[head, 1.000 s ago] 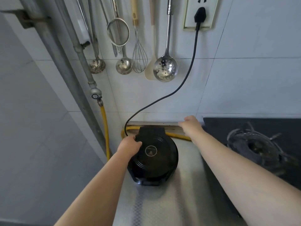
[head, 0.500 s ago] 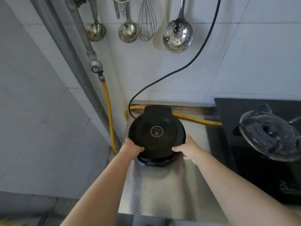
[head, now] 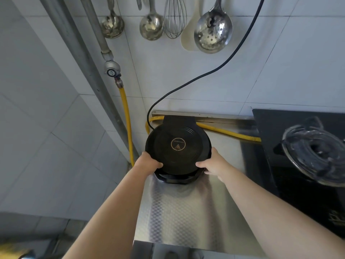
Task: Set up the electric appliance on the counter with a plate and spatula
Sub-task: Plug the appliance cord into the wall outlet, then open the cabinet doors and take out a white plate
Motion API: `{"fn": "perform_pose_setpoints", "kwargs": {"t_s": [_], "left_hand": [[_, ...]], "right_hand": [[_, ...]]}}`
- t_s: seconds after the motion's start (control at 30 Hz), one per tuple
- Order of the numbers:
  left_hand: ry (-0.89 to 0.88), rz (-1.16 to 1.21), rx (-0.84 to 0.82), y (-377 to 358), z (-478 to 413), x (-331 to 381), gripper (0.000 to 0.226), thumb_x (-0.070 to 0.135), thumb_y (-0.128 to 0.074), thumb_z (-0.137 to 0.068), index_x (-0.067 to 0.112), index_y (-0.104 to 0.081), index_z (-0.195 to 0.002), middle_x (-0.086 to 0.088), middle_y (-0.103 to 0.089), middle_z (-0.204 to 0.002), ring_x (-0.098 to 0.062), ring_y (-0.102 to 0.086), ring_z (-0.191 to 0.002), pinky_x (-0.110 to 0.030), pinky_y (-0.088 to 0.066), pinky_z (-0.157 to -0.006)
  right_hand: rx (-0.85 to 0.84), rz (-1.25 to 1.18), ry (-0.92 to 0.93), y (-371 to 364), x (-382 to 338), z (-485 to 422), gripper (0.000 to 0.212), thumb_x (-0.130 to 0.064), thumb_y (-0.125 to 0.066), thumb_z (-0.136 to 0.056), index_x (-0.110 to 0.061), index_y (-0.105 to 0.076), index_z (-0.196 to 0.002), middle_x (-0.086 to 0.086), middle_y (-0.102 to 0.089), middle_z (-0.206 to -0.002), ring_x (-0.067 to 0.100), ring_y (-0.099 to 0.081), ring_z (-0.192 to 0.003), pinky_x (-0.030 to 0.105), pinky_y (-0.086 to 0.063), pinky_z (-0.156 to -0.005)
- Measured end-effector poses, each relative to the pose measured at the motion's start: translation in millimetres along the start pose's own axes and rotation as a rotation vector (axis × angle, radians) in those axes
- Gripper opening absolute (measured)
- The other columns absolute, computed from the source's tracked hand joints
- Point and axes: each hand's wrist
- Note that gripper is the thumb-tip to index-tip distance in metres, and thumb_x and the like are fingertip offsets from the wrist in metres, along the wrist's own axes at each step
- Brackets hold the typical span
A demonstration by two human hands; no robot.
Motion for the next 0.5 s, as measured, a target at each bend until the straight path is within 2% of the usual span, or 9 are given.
{"fn": "perform_pose_setpoints", "kwargs": {"t_s": [0.1,0.23,0.33,0.5], "left_hand": [[-0.001,-0.016,-0.005,1,1,0,0.066,0.017,-0.070,-0.084,0.008,-0.037,-0.140,-0.013,-0.053,-0.134,-0.032,-0.051,-0.122,-0.041,-0.046,-0.099],[-0.013,-0.043,0.003,-1,5,0,0.068,0.019,-0.069,-0.085,0.009,-0.034,-0.142,-0.013,-0.053,-0.134,-0.031,-0.052,-0.121,-0.041,-0.047,-0.099],[-0.049,-0.170,0.043,-4,11,3,0.070,0.023,-0.065,-0.088,0.008,-0.028,-0.145,-0.015,-0.055,-0.131,-0.031,-0.057,-0.116,-0.040,-0.052,-0.096],[-0.113,-0.330,0.124,-10,26,10,0.075,0.024,-0.057,-0.091,0.016,-0.013,-0.152,-0.018,-0.029,-0.151,-0.038,-0.043,-0.132,-0.047,-0.047,-0.104]], "right_hand": [[-0.005,-0.014,-0.002,0,-2,-2,0.074,0.001,-0.070,-0.081,-0.018,-0.031,-0.141,0.008,-0.043,-0.144,0.034,-0.044,-0.130,0.050,-0.047,-0.103],[0.014,0.036,0.019,0,0,3,0.073,-0.005,-0.072,-0.081,-0.018,-0.033,-0.141,0.008,-0.046,-0.141,0.033,-0.048,-0.126,0.047,-0.051,-0.098],[0.045,0.107,0.055,-2,2,10,0.070,-0.012,-0.073,-0.081,-0.019,-0.036,-0.140,0.008,-0.051,-0.138,0.032,-0.052,-0.122,0.045,-0.052,-0.096],[0.102,0.186,0.107,-4,5,27,0.063,-0.018,-0.072,-0.081,-0.014,-0.043,-0.136,0.008,-0.057,-0.133,0.030,-0.055,-0.117,0.045,-0.047,-0.102]]}}
Point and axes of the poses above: each hand's wrist, its own z-axis away from the middle knuckle, its own y-axis out of the back of the hand, x = y × z
